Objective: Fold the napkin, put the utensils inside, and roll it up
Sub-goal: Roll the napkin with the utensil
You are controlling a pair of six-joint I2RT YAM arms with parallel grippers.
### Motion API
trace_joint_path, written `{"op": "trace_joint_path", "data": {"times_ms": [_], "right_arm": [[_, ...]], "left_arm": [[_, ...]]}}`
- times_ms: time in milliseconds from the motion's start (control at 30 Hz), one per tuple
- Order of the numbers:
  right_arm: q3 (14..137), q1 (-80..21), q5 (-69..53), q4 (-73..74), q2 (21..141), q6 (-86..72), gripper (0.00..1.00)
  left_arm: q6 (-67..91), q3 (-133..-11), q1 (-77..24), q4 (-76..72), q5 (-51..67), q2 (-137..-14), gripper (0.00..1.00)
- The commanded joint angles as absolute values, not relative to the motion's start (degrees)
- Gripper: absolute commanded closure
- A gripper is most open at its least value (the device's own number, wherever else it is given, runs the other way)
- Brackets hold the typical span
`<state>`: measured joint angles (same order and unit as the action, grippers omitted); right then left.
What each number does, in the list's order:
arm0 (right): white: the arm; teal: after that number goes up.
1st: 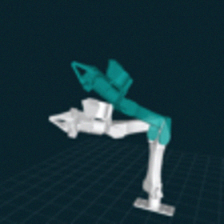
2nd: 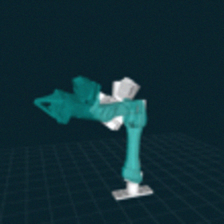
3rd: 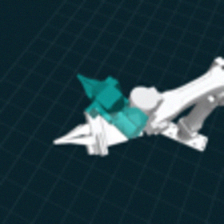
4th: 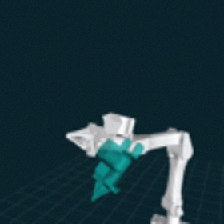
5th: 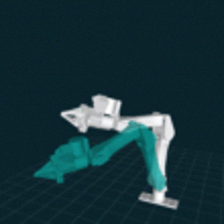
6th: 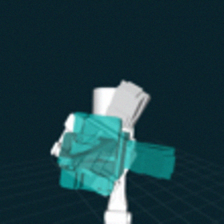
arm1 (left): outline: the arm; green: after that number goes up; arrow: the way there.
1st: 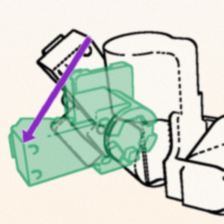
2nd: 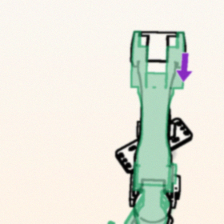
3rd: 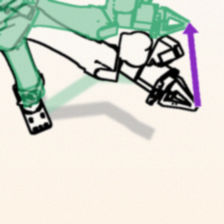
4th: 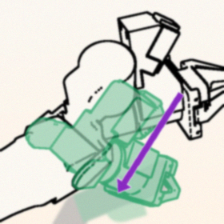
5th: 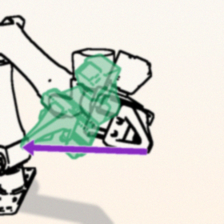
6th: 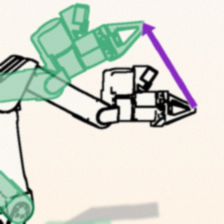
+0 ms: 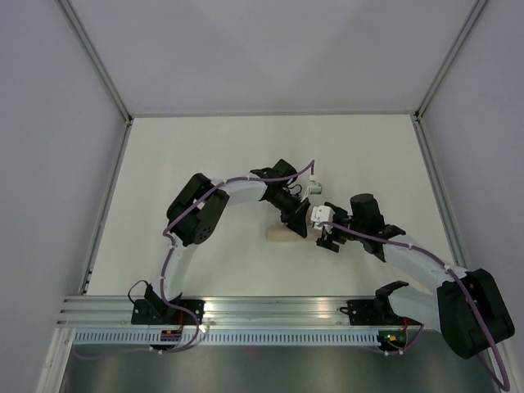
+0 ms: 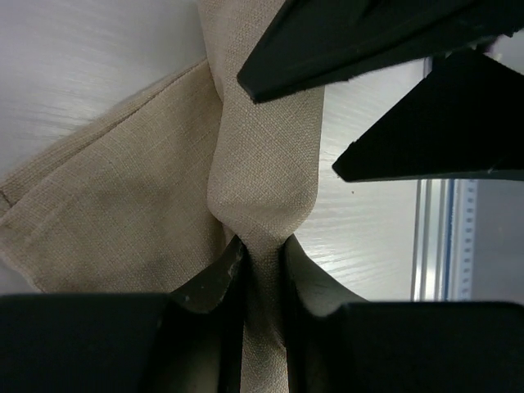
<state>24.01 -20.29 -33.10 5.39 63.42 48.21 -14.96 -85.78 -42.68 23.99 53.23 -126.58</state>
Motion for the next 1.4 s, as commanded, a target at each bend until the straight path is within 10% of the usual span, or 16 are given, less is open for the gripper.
{"op": "trace_joint_path", "data": {"times_ms": [0,567,900,1367], "right_arm": [[24.61,-22.58,-30.68,-1.23,64.33,49.22,0.18],[24.7,-27.51,-28.74,1.58,69.34,51.07,0.25],[26.01,-27.6,-29.27,3.77,71.81,50.89,0.67],[30.93,-24.18,-35.06,13.35,76.37,54.84,0.68]], "left_arm": [[-13.98,-85.6,-42.98,34.63,50.8,-132.36,0.92],[-11.95,-88.77,-41.84,35.33,48.87,-133.51,0.88],[-9.23,-86.84,-41.13,29.63,47.37,-130.44,0.69],[-2.47,-79.03,-38.24,14.08,44.57,-117.79,0.57]]}}
